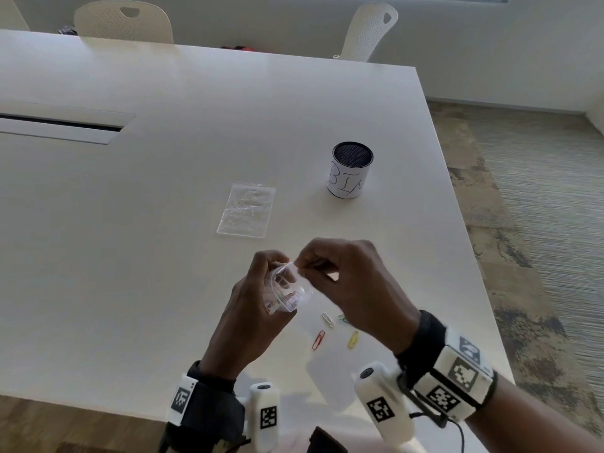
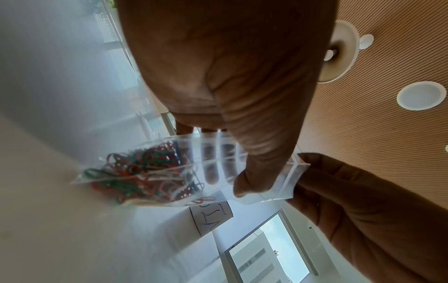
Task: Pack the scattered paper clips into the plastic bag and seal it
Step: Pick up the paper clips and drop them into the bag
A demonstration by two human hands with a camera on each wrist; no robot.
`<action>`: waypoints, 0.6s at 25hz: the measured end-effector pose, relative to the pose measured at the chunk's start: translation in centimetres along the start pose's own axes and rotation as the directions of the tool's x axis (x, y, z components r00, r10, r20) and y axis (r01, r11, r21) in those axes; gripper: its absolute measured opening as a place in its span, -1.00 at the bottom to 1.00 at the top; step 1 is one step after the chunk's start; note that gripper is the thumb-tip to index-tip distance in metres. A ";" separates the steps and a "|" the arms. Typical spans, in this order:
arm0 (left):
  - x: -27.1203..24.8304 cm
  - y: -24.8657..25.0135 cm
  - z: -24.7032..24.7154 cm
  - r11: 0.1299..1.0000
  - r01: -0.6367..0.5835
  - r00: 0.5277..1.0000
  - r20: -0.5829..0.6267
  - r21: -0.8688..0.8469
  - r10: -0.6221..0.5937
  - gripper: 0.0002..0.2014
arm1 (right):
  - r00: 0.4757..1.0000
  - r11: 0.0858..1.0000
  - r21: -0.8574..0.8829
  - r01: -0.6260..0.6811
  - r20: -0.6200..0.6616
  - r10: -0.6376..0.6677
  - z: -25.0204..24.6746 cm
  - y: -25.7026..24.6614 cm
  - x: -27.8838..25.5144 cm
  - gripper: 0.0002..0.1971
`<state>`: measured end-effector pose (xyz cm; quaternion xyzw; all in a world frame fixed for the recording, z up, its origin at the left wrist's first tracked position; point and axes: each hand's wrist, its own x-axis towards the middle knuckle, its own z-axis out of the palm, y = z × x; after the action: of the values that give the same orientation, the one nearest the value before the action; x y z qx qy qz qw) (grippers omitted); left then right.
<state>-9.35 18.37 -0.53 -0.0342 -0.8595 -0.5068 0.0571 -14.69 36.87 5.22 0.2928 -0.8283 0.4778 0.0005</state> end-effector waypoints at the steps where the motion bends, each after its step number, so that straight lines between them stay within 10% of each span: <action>1: 0.0 -0.1 0.0 1.000 -0.009 1.000 -0.004 -0.006 0.009 -0.43 | 0.999 1.000 -0.008 -0.022 -0.037 0.021 -0.9 0.5 -0.1 -0.92; 4: -0.1 -0.3 -0.1 0.999 -0.029 1.000 -0.005 -0.025 0.029 -0.45 | 0.983 0.970 -0.169 -0.173 0.030 0.180 -3.7 2.9 -1.4 -0.81; 9: 0.1 -0.4 -0.1 0.999 -0.036 0.999 0.024 -0.036 0.037 -0.43 | 0.782 0.796 -0.583 -0.161 0.416 0.464 -4.4 6.1 -5.2 -0.02; 15: 0.2 -0.5 0.0 0.999 -0.046 0.998 0.041 -0.024 0.047 -0.44 | 0.892 0.887 -0.440 -0.137 0.335 0.304 -1.1 6.8 -5.8 -0.74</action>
<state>-9.63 18.10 -0.90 -0.0654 -0.8534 -0.5146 0.0507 -13.47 43.06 -1.16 0.2782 -0.9201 0.2237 -0.1613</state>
